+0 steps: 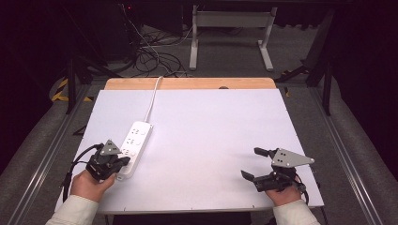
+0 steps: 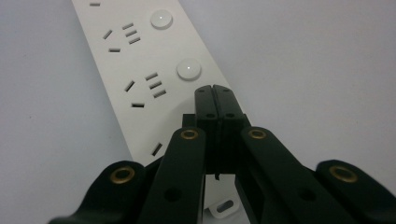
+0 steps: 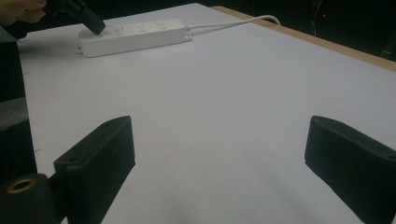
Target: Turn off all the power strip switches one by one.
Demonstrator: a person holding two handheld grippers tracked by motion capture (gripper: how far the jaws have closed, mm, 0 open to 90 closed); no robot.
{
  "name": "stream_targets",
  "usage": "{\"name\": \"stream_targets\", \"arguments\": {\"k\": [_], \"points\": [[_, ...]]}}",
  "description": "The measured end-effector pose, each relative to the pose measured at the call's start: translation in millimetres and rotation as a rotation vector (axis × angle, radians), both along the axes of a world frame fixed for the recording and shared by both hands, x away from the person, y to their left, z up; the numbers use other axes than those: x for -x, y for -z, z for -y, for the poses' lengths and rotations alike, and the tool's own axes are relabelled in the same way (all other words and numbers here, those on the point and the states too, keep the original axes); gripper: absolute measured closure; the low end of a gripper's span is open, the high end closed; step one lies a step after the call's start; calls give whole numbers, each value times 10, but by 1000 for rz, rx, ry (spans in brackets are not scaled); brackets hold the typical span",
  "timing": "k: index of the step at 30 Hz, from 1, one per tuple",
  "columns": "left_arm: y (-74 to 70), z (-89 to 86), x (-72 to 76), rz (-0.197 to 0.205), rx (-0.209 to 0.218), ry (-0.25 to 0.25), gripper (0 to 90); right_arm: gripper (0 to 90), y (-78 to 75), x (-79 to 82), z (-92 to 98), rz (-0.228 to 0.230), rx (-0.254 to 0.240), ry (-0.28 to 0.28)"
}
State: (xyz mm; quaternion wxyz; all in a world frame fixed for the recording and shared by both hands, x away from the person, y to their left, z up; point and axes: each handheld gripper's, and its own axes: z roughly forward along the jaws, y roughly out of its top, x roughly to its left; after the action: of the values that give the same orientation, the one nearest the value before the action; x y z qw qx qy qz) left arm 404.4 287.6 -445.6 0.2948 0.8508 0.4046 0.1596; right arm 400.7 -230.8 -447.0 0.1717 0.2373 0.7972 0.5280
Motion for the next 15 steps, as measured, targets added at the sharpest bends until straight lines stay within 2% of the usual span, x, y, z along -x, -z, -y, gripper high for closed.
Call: {"name": "stream_targets", "arguments": {"k": [1, 2, 3, 4, 5, 8, 12, 13, 15], "points": [[-19, -23, -12, 19, 25, -3, 900, 91, 0, -2, 3, 1, 1, 1], [-39, -43, -27, 17, 65, -2, 900, 91, 2, -6, 5, 1, 1, 1], [-39, -43, -27, 17, 65, -2, 900, 92, 4, -10, 6, 1, 1, 2], [-82, -89, -55, 47, 107, -19, 900, 91, 6, -13, 4, -3, 2, 3], [-99, -112, -71, 57, 116, -19, 900, 91, 9, -16, 2, -4, 2, 2], [-107, -126, -102, 80, 111, -20, 900, 91, 12, -15, -5, -3, 8, 0], [-74, -73, -143, 73, 121, -17, 900, 92, 10, -9, -4, -2, 6, 1], [-72, -71, -159, 78, 107, -13, 900, 91, 9, -8, -5, -3, 6, 1], [-61, -59, -169, 68, 113, -14, 900, 91, 8, -6, -6, -3, 7, 2]]}}
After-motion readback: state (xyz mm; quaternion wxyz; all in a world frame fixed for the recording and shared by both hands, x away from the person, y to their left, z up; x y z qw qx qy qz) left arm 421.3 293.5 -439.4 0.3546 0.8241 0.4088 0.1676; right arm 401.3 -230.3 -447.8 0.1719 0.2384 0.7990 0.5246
